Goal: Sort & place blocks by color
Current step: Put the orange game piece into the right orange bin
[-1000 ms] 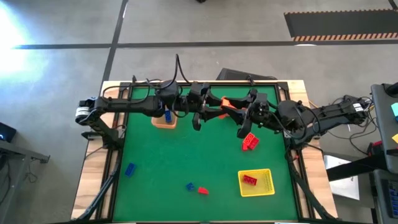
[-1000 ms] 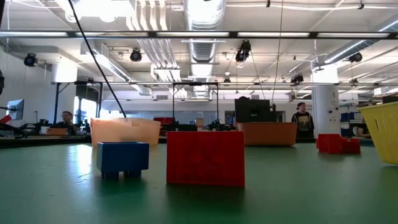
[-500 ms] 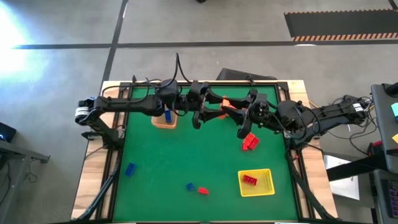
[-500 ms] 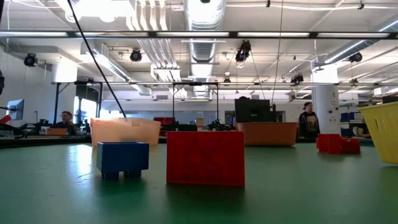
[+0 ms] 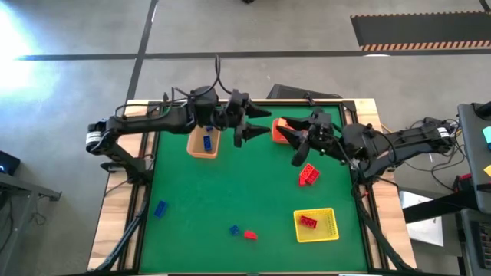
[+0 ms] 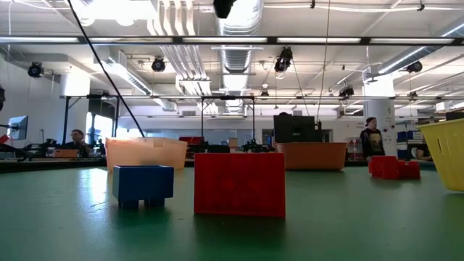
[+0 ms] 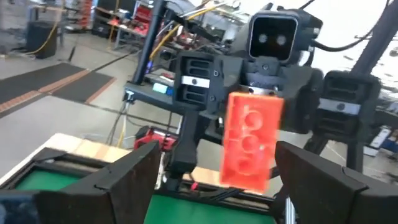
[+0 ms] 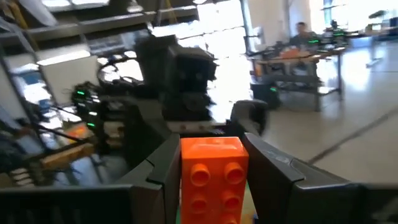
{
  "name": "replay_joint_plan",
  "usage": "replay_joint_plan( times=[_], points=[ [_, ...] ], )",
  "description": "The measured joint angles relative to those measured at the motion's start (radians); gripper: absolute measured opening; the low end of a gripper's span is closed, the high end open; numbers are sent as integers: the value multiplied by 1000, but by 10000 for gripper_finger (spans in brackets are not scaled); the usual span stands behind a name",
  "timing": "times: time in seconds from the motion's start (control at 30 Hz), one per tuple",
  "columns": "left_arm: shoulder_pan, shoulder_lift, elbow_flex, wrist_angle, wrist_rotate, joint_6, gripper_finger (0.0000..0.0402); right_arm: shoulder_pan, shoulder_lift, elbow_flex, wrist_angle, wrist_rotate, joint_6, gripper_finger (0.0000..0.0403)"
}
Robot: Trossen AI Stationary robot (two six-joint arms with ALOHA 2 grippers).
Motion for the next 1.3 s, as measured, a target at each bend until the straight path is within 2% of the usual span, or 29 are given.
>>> replay_joint_plan(
  times=[0.1, 0.23, 0.33, 0.47, 0.57, 0.7, 0.9, 1.13, 1.3],
  points=[
    [19, -29, 0, -56, -1, 0, 299, -10, -9, 0, -116, 96, 4, 130],
    [34, -68, 0, -149, -2, -3, 299, -56, 3, 0, -395, 212, 104, 130],
    [35, -91, 0, -217, -5, -7, 299, -128, 22, -6, -619, 217, 257, 130],
    [36, -119, 0, -269, -10, -14, 299, -236, 49, -56, -789, 215, 459, 130],
    [36, -131, 0, -276, -14, -40, 300, -325, 71, -118, -775, 164, 524, 130],
    [36, -147, 0, -293, -15, -62, 300, -440, 115, -197, -657, 35, 520, 130],
    [36, -180, 0, -376, -16, -119, 300, -541, 203, -254, -616, 10, 526, 130],
    [34, -232, 0, -584, -16, -170, 300, -567, 293, -248, -595, 5, 498, 163],
    [24, -255, 0, -803, -52, -232, 300, -566, 328, -248, -590, 2, 499, 167]
  ],
)
